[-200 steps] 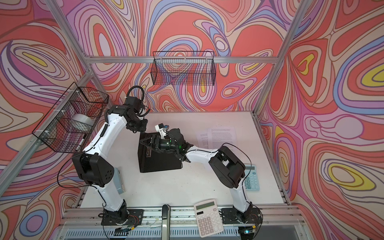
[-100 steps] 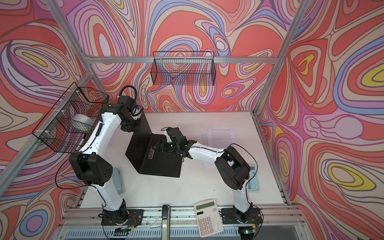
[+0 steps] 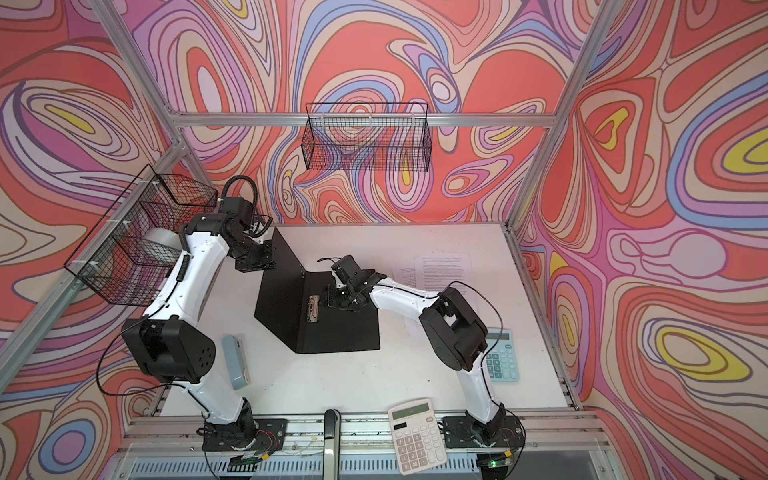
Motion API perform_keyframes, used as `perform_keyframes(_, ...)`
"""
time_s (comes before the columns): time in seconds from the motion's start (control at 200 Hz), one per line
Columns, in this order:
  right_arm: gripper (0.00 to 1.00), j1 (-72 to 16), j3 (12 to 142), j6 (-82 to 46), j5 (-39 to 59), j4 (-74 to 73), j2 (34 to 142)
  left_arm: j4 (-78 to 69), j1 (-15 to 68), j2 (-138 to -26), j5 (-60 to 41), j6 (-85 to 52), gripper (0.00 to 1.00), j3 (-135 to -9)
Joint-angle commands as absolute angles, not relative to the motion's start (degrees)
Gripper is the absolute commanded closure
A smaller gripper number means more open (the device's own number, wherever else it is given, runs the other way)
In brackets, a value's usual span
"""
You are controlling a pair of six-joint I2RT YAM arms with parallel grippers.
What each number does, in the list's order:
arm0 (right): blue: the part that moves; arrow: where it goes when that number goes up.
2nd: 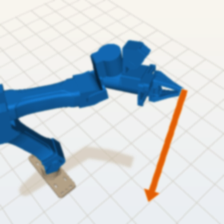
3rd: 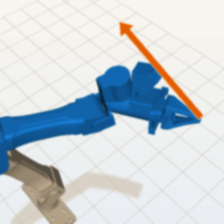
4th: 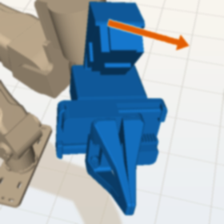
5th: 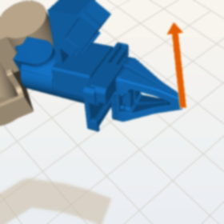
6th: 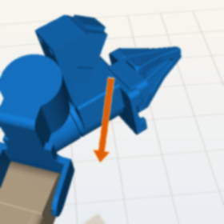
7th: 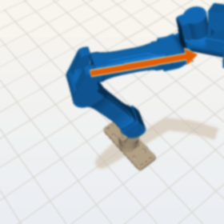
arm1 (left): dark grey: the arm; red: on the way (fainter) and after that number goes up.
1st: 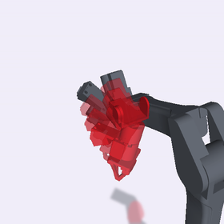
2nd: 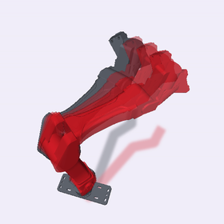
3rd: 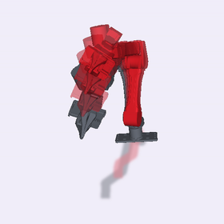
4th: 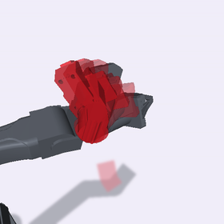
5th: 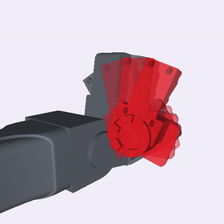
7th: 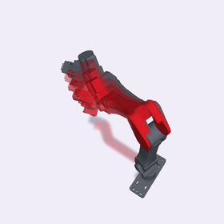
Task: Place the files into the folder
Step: 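Lower the right gripper onto the metal clip inside the black folder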
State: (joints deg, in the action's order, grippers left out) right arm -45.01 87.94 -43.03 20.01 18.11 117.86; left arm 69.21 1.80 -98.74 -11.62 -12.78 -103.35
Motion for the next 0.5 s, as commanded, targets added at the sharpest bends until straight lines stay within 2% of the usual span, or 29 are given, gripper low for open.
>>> perform_keyframes(0.0,0.50,-45.00,89.59,-41.68,23.07,20.26,119.95,69.08,1.58,-95.86,-14.05,-15.53,1.00,-100.94)
perform_keyframes(0.14,0.57,-45.21,92.75,-41.38,25.91,23.89,123.00,66.98,1.58,-95.17,-14.47,-16.25,1.00,-97.11)
perform_keyframes(0.491,0.70,-48.05,95.07,-40.87,27.47,27.78,127.09,67.10,1.41,-95.32,-15.45,-16.17,1.00,-96.96)
